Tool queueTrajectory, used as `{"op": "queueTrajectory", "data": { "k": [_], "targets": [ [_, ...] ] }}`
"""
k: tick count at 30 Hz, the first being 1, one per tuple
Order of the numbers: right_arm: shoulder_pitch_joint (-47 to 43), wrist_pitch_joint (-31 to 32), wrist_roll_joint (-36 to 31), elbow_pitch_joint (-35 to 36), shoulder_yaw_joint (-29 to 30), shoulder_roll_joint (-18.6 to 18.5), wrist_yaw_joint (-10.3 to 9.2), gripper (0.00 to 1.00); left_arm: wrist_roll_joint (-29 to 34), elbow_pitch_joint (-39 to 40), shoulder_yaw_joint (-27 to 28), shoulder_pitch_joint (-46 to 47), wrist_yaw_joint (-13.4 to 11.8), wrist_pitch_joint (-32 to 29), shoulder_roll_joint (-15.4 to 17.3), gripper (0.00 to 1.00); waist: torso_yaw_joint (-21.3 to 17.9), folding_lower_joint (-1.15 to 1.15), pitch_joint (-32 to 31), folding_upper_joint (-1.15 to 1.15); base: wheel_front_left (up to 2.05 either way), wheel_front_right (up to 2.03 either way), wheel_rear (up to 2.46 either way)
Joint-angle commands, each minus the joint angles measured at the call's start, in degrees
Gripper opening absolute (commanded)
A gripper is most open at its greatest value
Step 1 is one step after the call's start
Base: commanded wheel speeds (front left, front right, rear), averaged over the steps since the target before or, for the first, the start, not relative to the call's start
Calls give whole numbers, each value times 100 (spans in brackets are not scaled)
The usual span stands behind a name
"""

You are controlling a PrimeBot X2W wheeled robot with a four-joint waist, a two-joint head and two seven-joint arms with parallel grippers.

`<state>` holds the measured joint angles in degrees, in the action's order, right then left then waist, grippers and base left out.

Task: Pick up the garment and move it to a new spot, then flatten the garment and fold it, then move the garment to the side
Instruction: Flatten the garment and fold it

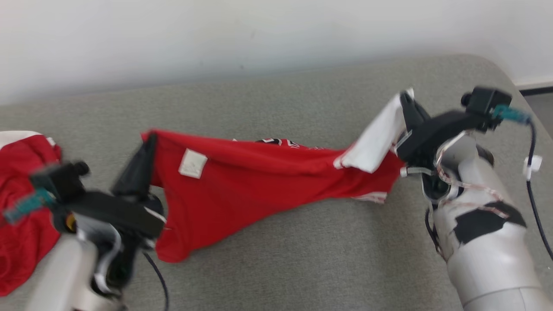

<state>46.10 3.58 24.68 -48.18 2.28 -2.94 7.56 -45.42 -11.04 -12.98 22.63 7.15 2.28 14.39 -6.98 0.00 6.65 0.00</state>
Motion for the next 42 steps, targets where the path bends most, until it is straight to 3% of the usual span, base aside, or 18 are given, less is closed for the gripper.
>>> {"op": "queueTrajectory", "data": {
  "k": [1,4,8,15,20,25,29,32,42],
  "targets": [
    [129,193,514,232,-118,4,-12,0,-116,47,68,242,39,-203,126,0,-228,0,198,0,0,0,0],
    [439,654,1654,644,-386,9,-11,0,-309,75,301,775,-91,-596,384,0,-450,0,471,0,0,0,0],
    [1262,721,2837,682,-723,7,-11,0,-506,70,674,1758,-421,-929,590,0,-704,0,976,0,0,0,0],
    [2617,-536,3354,332,-1160,5,-11,0,-230,157,854,3202,-579,-792,812,0,-828,0,1485,0,0,0,0],
    [3550,-1550,3640,142,-1347,7,-10,0,37,124,939,4139,-523,-338,897,0,-775,0,1689,0,0,0,0],
    [4285,-1873,3201,373,-1147,-2,-10,0,269,39,1018,4879,-403,304,897,0,-719,0,1778,0,0,0,0],
    [4343,-1874,2306,1490,-245,7,-10,0,213,-29,1099,5180,-280,812,729,0,-638,0,1953,0,0,0,0],
    [4007,-1868,1883,2130,-94,22,-10,0,78,-129,1034,5120,-146,957,668,0,-576,0,2137,0,0,0,0],
    [3312,-1871,1471,1865,-392,3,-10,0,-248,-329,700,4484,17,966,683,0,-540,0,2646,0,0,0,0]
  ]
}}
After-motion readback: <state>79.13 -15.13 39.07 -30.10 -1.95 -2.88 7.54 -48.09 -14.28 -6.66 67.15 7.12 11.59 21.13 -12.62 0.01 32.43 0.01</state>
